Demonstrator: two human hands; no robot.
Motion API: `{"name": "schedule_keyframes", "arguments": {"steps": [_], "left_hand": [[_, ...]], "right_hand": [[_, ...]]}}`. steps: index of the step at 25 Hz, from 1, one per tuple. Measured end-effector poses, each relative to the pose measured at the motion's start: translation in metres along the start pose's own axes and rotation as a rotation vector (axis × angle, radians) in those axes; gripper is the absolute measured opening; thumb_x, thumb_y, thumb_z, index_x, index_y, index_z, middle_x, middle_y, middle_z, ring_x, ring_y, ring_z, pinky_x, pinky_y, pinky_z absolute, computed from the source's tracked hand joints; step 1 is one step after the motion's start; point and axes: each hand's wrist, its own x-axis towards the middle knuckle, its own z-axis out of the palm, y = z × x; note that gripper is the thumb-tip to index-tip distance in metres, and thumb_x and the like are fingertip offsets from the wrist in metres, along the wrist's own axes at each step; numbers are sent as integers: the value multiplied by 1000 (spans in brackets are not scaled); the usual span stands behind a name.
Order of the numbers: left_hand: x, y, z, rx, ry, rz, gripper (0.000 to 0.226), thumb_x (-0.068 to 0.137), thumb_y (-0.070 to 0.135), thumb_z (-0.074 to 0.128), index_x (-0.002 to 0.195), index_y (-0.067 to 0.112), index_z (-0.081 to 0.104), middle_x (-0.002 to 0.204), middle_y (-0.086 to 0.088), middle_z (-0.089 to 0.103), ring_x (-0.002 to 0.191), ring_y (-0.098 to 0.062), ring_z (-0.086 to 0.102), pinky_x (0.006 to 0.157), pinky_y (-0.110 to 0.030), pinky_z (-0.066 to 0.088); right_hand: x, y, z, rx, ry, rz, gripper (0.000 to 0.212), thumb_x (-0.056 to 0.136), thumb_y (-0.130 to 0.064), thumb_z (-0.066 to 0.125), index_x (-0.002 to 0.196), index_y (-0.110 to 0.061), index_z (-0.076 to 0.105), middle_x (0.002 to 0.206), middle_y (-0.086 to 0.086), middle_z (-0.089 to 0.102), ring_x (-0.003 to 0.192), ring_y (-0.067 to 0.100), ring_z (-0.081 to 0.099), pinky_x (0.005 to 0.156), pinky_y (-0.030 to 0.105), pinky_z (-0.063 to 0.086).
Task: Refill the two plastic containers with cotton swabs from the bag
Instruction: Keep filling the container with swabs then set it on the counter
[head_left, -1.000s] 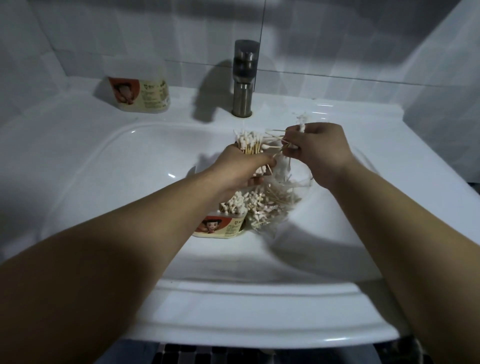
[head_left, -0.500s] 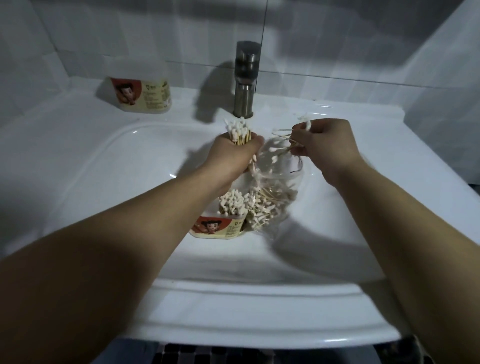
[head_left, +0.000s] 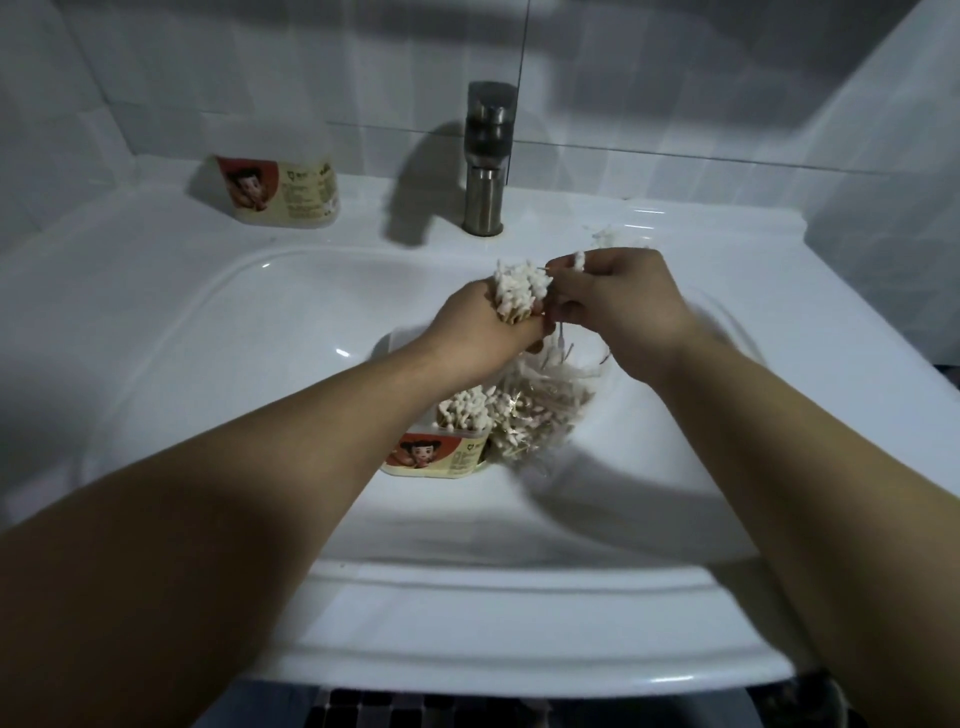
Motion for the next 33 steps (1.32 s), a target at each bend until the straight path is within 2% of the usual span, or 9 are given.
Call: {"name": "schedule_keyframes", "arguments": {"steps": [2,4,6,12,18,23,27,30,33], "left_hand": [[1,-1,-1,5,-10,-7,13,91,25,71,104,22,72,85,2,77,78,-12,73,78,-36,58],[0,1,-1,2,-15,-7,7,95,24,66,99,21,70,78,4,74,66,-4,67,66,-28,51],[-1,2,0,-7,-17,-10,7,96,25,63,98,20,68,76,6,71,59,1,63,63,-24,46],[-1,1,-1,0,-11,-37,5,94,24,63,96,23,68,81,3,74,77,-14,70,75,-33,54],[1,-5,-2,-62,-13,-82,14,88,33,73,98,22,74,85,3,78,84,-18,74,79,-38,60],[0,0,-1,-60,1,-110,12,93,34,69,87,23,69,77,5,71,76,-16,68,69,-32,52],[0,-3,-5,-66,25,-155,20,93,41,69,87,21,69,78,2,71,76,-20,69,73,-35,58],[0,-2,-7,-124,126,-116,19,96,40,67,98,21,71,87,8,73,87,-14,70,84,-35,60],[-2,5,-12,-112,206,-43,27,98,39,65,119,23,68,101,17,68,87,7,61,76,-10,48]], "right_hand": [[-2,-2,-1,31,2,14,12,90,3,68,95,13,72,94,32,71,81,36,73,75,40,64],[-2,-5,-1,52,23,30,6,90,2,69,88,6,73,87,24,70,78,30,70,70,34,62],[-2,-7,-2,68,44,45,7,89,2,70,83,1,73,84,19,70,74,25,70,68,30,60],[2,-7,-9,94,112,61,9,88,0,73,79,1,72,80,19,67,67,25,68,65,28,58],[0,-1,-2,62,10,34,5,88,5,72,83,8,73,79,16,72,72,26,72,71,33,62],[3,-1,-5,32,62,34,10,87,2,73,85,12,72,78,18,68,70,26,66,69,31,61],[8,-5,-15,60,152,7,15,88,2,71,73,-1,72,71,14,67,67,25,66,69,33,61],[12,-1,-24,-165,99,-22,15,86,-3,72,72,-5,75,69,13,70,63,27,68,70,40,62],[11,-1,-25,-441,6,-92,13,84,-11,72,73,-11,78,69,9,74,65,29,73,73,43,64]]}}
